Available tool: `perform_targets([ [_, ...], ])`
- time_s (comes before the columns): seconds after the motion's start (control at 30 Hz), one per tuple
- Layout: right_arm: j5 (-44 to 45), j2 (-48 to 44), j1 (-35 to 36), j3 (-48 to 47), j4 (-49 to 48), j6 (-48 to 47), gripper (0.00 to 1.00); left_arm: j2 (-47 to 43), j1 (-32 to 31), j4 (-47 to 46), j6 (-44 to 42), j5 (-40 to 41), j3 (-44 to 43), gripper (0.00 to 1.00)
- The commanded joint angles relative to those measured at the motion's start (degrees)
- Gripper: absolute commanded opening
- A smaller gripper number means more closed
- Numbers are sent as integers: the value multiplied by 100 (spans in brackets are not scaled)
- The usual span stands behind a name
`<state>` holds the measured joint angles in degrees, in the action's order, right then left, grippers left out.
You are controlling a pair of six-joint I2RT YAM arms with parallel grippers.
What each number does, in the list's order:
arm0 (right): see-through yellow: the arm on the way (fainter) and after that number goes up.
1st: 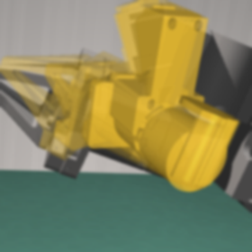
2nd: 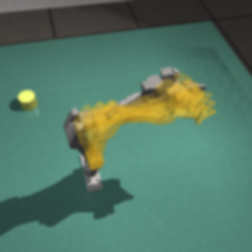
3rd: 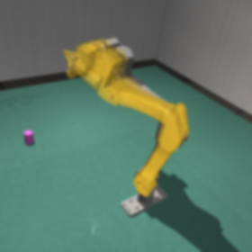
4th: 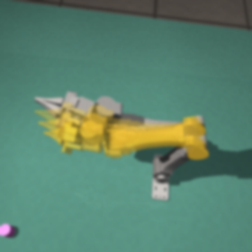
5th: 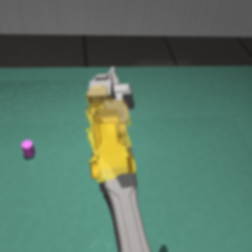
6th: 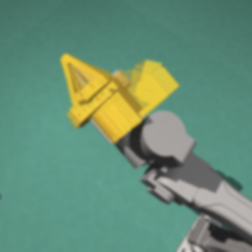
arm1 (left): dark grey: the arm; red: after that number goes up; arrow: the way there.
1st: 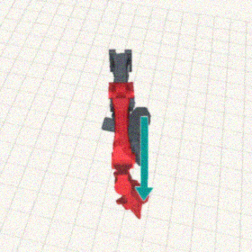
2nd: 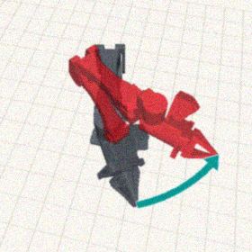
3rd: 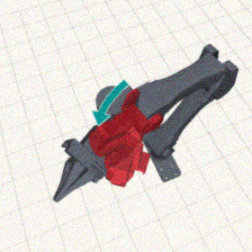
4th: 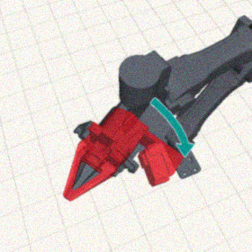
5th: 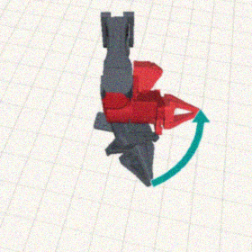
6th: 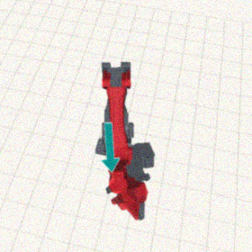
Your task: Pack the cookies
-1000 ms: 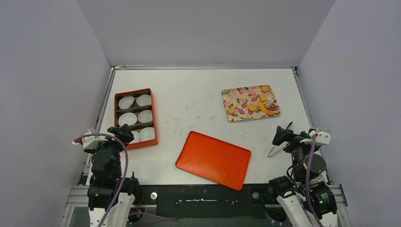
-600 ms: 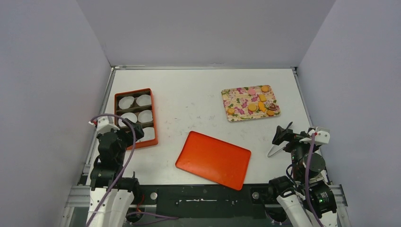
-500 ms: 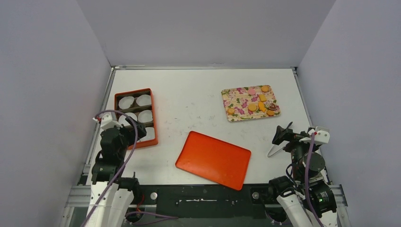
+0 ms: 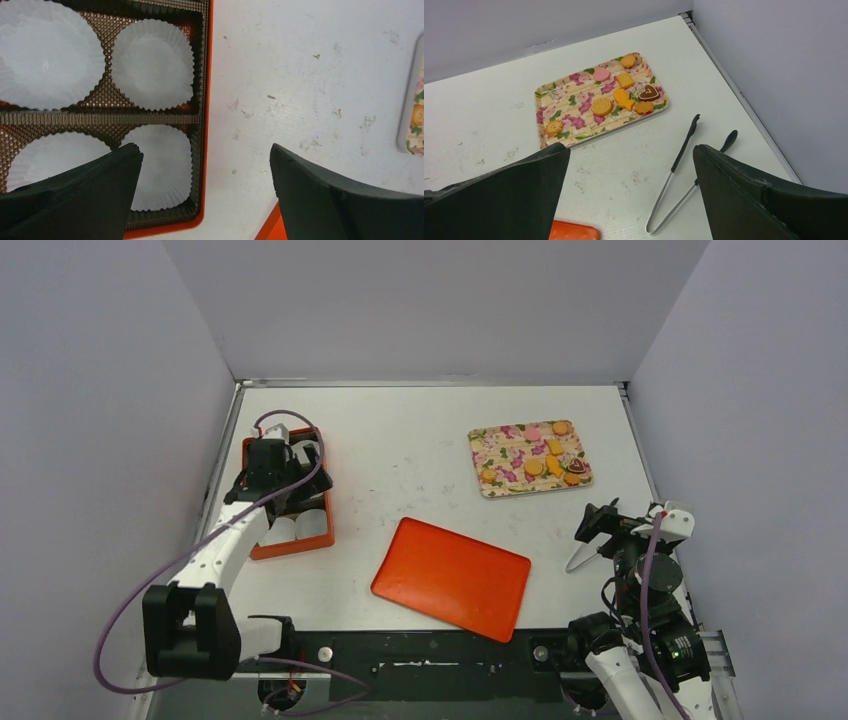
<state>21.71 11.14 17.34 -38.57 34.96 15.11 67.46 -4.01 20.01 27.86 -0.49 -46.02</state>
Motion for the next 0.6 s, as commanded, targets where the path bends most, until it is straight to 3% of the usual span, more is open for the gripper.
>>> perform_targets([
  [0.0, 198, 27, 11, -207, -39, 95, 100, 910, 10, -325, -545, 111, -850, 96],
  [0.27, 295, -23, -14, -213, -1, 148, 100, 2492, -173, -77, -967, 401, -1982, 92],
  [0.57, 413, -77, -49, -213, 28, 215, 100, 3492, -658, 172, -1294, 485, -2838, 89],
])
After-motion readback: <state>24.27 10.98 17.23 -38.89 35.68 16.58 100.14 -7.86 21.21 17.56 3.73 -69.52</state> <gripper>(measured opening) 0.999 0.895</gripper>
